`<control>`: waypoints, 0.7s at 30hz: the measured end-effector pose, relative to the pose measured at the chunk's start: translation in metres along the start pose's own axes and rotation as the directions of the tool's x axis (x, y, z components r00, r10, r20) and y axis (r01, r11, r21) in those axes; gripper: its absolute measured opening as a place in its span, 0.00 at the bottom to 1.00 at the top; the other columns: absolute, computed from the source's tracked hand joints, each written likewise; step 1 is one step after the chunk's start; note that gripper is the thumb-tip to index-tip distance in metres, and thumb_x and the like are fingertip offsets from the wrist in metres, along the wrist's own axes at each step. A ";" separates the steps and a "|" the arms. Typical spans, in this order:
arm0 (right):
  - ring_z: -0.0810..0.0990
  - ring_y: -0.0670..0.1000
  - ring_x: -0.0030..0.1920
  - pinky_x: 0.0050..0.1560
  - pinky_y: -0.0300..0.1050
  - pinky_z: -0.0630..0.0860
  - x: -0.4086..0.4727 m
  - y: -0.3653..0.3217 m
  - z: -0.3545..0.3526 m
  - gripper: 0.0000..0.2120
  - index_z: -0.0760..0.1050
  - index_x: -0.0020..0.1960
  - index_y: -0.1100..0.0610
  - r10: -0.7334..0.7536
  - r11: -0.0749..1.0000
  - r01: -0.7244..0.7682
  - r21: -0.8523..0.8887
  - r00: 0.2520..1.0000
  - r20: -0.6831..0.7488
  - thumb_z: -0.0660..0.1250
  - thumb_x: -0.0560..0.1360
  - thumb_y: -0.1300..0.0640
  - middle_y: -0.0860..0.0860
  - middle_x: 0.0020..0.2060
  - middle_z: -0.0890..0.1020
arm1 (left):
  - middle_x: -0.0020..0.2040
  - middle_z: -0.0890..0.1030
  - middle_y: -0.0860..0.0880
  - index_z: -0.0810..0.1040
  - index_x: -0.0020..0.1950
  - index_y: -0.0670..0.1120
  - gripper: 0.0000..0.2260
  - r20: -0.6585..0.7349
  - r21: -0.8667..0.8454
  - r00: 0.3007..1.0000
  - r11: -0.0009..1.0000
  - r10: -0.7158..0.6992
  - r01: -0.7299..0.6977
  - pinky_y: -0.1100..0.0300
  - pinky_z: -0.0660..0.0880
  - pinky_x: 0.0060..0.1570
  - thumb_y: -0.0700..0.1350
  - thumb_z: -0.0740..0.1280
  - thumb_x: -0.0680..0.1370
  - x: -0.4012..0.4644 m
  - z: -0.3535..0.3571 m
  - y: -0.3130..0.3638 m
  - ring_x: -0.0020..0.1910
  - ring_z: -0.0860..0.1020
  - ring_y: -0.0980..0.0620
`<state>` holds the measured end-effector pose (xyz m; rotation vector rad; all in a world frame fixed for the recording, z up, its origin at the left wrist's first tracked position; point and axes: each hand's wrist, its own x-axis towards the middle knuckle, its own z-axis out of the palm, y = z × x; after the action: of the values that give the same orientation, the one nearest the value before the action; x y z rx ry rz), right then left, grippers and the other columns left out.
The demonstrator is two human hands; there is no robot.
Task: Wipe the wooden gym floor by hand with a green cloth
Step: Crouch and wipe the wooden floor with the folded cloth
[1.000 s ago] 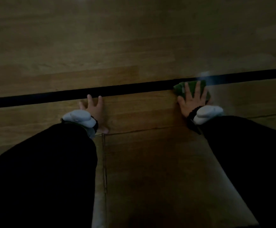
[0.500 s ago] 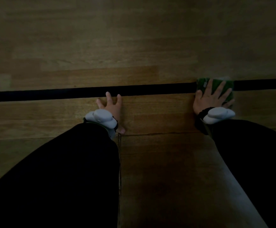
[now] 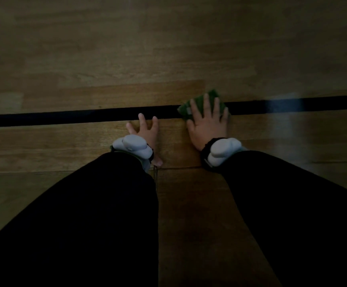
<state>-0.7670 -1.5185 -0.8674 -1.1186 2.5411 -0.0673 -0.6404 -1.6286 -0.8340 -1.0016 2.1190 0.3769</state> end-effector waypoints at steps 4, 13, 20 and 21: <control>0.38 0.58 0.76 0.72 0.61 0.37 -0.002 -0.040 0.014 0.28 0.43 0.77 0.43 -0.177 0.984 0.177 -0.024 0.984 0.011 0.49 0.81 0.43 0.51 0.77 0.40 | 0.77 0.36 0.43 0.37 0.78 0.51 0.56 -0.034 0.026 0.999 0.999 -0.037 0.038 0.37 0.53 0.71 0.53 0.77 0.67 -0.002 0.000 0.004 0.74 0.42 0.29; 0.38 0.54 0.77 0.74 0.56 0.39 0.007 -0.017 0.015 0.27 0.42 0.76 0.39 -0.241 0.969 0.240 -0.057 0.970 -0.017 0.48 0.81 0.43 0.47 0.77 0.41 | 0.77 0.34 0.44 0.35 0.77 0.53 0.60 -0.002 -0.010 1.000 1.000 -0.013 0.013 0.34 0.54 0.69 0.55 0.79 0.62 0.001 0.000 0.000 0.74 0.40 0.30; 0.39 0.55 0.77 0.75 0.58 0.40 0.013 0.000 0.002 0.27 0.43 0.77 0.40 -0.114 0.993 0.114 -0.022 0.993 -0.010 0.48 0.81 0.43 0.48 0.78 0.41 | 0.77 0.34 0.45 0.35 0.77 0.53 0.59 -0.009 -0.035 1.000 0.999 0.001 -0.002 0.34 0.53 0.68 0.54 0.79 0.63 0.000 0.001 -0.002 0.74 0.39 0.30; 0.38 0.56 0.77 0.74 0.59 0.40 0.016 0.011 -0.004 0.27 0.43 0.77 0.40 -0.086 0.996 0.086 0.003 0.996 0.004 0.48 0.81 0.43 0.49 0.78 0.41 | 0.77 0.33 0.45 0.35 0.77 0.53 0.59 -0.012 -0.036 1.000 0.999 0.005 -0.005 0.34 0.53 0.69 0.53 0.79 0.63 0.000 0.001 -0.002 0.74 0.39 0.30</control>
<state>-0.7859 -1.5229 -0.8708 -1.2255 2.4875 -0.0908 -0.6380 -1.6296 -0.8344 -1.0219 2.1324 0.4144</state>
